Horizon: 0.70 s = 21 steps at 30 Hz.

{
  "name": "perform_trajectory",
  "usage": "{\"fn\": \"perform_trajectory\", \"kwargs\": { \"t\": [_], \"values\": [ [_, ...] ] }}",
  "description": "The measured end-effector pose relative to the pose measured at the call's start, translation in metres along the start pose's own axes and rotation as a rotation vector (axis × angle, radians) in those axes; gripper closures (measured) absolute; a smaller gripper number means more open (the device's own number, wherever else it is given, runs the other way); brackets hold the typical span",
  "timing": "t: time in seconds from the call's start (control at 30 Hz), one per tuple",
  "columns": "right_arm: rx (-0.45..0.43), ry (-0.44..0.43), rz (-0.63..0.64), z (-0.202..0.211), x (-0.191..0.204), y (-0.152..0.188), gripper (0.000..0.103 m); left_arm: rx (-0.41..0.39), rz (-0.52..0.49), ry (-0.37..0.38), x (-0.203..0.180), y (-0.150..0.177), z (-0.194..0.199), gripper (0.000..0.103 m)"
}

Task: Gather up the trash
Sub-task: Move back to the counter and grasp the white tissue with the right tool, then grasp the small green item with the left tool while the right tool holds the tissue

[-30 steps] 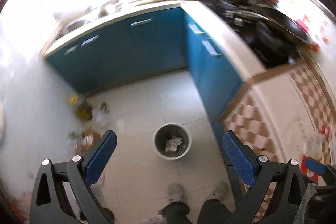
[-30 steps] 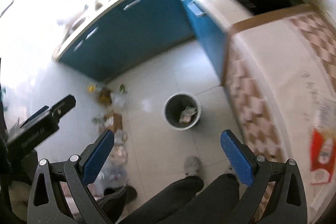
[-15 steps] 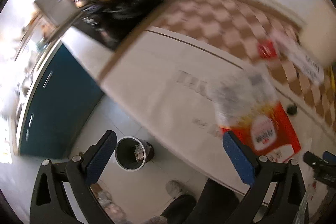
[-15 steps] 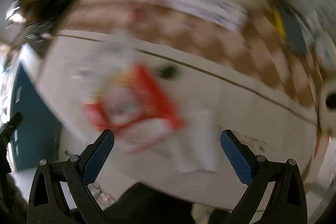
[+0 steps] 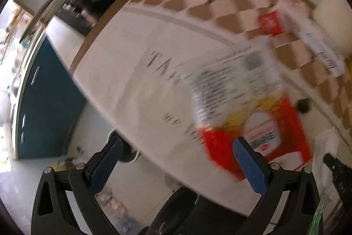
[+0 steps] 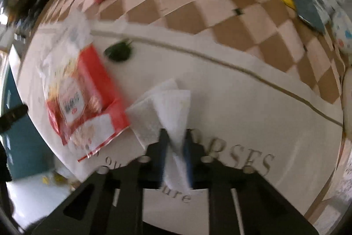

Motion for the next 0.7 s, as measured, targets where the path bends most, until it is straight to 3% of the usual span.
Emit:
{"fn": "perform_trajectory", "kwargs": {
  "t": [0.17, 0.23, 0.3, 0.43, 0.5, 0.53, 0.7],
  "values": [
    [-0.064, 0.017, -0.080, 0.022, -0.045, -0.027, 0.092, -0.054, -0.203, 0.126, -0.085, -0.020, 0.008, 0.002],
    [-0.085, 0.030, -0.102, 0.027, -0.063, -0.037, 0.092, -0.050, -0.278, 0.165, -0.122, -0.024, 0.003, 0.009],
    [-0.091, 0.041, -0.114, 0.024, -0.080, -0.044, 0.092, -0.033, -0.343, 0.181, -0.149, -0.026, -0.005, 0.024],
    [-0.100, 0.052, -0.143, 0.021, -0.113, -0.047, 0.092, 0.011, -0.420, 0.190, -0.183, -0.023, -0.027, 0.039],
    [-0.101, 0.050, -0.164, 0.018, -0.116, -0.048, 0.092, 0.039, -0.433, 0.200, -0.191, -0.017, -0.035, 0.068],
    [-0.101, 0.049, -0.173, 0.018, -0.121, -0.047, 0.092, 0.055, -0.437, 0.209, -0.195, -0.014, -0.039, 0.073],
    [-0.097, 0.036, -0.209, 0.011, -0.121, -0.047, 0.092, 0.022, -0.432, 0.208, -0.202, -0.019, -0.032, 0.081]
  ]
}}
Point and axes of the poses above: each gripper's, at about its wrist camera, not at the fingertips, and z roughly against the way its jaws point, x to its left, y to its underside, the point moved 8 cm from there along -z, roughly the way its jaws point, and after that the axes turned 8 degrees about -x, right-handed, at the moved point
